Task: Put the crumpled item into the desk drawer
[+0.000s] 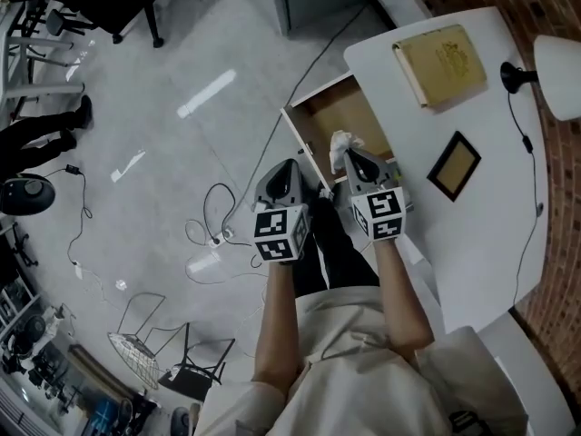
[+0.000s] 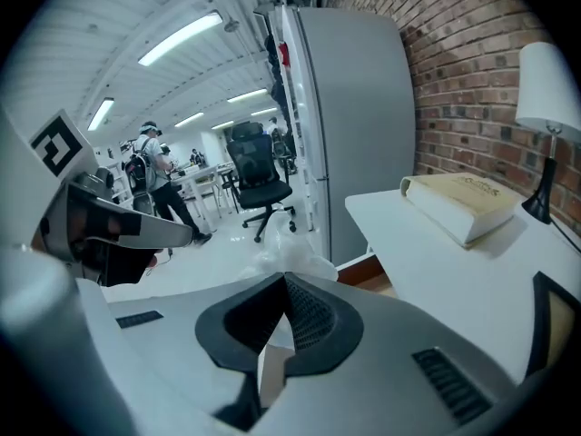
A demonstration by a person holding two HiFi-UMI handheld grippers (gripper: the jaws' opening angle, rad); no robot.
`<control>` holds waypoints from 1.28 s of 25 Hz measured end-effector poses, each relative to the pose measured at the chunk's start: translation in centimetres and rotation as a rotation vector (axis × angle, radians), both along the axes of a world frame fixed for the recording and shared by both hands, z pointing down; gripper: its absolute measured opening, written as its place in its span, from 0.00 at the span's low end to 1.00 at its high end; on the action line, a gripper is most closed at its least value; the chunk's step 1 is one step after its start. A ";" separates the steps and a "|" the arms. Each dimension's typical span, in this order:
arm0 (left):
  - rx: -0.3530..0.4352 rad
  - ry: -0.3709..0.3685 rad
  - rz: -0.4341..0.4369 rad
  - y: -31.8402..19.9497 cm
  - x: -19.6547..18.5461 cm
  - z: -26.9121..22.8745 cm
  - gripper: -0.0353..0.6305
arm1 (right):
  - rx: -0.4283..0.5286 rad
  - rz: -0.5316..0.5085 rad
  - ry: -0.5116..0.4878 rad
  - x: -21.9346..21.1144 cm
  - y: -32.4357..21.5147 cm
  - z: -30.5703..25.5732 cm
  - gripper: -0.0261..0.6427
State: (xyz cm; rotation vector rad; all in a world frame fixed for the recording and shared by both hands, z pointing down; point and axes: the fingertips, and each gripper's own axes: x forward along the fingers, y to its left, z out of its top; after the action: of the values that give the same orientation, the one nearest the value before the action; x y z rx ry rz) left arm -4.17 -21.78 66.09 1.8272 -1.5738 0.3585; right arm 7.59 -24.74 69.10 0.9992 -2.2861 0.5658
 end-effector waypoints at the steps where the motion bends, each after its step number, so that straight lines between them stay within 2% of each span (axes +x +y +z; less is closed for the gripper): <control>1: -0.001 0.000 0.008 -0.1 -0.2 0.4 0.08 | -0.006 -0.001 0.002 -0.4 0.1 0.5 0.08; 8: -0.011 0.003 0.086 -1.5 -0.2 4.7 0.08 | -0.050 0.051 0.035 -0.3 -0.5 5.1 0.08; 16: -0.042 0.025 0.172 -2.5 1.6 10.4 0.08 | -0.086 0.117 0.072 1.4 -1.5 10.7 0.08; 26: -0.068 0.043 0.227 -3.7 3.4 16.7 0.08 | -0.098 0.132 0.113 3.4 -3.1 16.6 0.08; 32: -0.060 0.041 0.250 -4.7 3.1 19.3 0.08 | -0.113 0.121 0.155 3.1 -4.1 20.8 0.08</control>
State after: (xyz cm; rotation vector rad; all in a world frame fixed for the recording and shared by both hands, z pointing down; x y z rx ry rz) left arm -1.11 -26.53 85.40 1.9760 -1.2959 0.4736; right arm 10.68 -28.88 89.86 1.0912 -2.0459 0.6368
